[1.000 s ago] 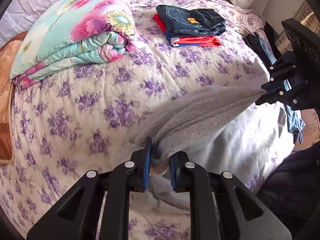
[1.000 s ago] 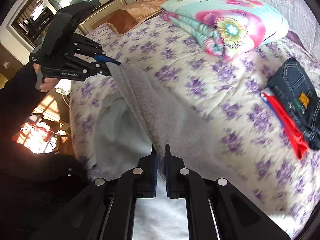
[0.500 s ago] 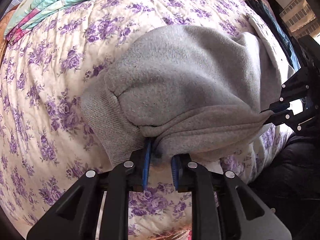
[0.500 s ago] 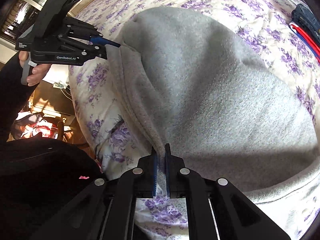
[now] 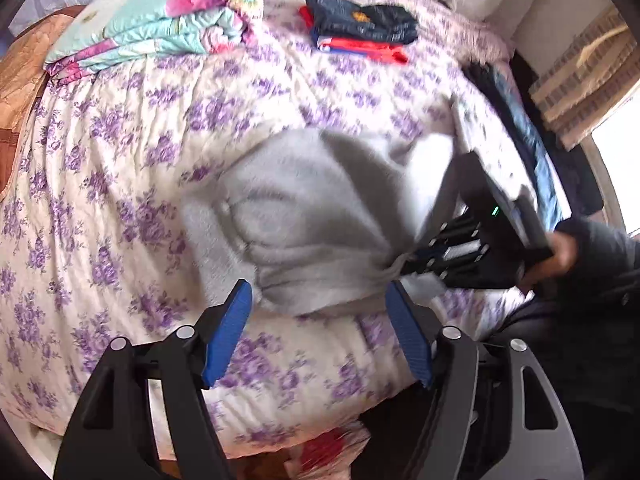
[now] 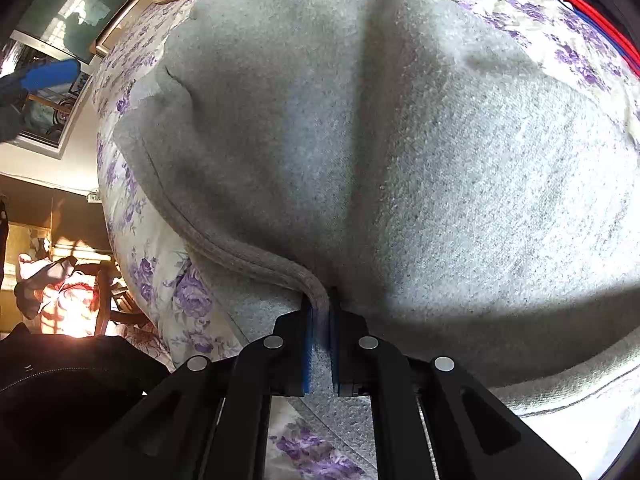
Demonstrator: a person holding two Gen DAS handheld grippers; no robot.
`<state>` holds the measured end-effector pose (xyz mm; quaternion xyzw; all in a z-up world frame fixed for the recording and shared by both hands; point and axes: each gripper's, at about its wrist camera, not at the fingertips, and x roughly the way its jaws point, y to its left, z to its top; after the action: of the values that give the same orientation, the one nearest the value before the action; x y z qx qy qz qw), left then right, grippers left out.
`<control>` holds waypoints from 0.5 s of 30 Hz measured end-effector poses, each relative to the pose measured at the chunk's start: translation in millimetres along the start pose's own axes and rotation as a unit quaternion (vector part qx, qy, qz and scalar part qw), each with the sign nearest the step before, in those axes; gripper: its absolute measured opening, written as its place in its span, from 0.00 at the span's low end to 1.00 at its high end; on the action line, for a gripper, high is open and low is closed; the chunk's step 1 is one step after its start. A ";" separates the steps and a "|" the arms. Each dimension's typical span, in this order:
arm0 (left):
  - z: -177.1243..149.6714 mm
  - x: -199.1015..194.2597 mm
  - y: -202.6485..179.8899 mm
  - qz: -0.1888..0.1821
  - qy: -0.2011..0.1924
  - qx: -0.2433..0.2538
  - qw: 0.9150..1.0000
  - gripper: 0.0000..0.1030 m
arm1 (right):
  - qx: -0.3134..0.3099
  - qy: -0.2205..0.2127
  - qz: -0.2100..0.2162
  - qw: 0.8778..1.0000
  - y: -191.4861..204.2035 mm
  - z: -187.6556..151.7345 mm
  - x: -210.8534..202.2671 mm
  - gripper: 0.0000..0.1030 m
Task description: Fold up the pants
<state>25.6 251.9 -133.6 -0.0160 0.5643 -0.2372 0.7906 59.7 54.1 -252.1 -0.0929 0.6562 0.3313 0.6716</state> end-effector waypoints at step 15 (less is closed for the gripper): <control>9.1 127.2 -14.2 0.060 0.066 -0.184 0.979 0.42 | -0.019 -0.050 0.012 0.998 16.3 -11.4 -55.5 0.07</control>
<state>60.6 187.1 -238.7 -0.1114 0.6490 -0.0820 0.7481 45.6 42.2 -196.1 -0.0811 0.6165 0.3560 0.6976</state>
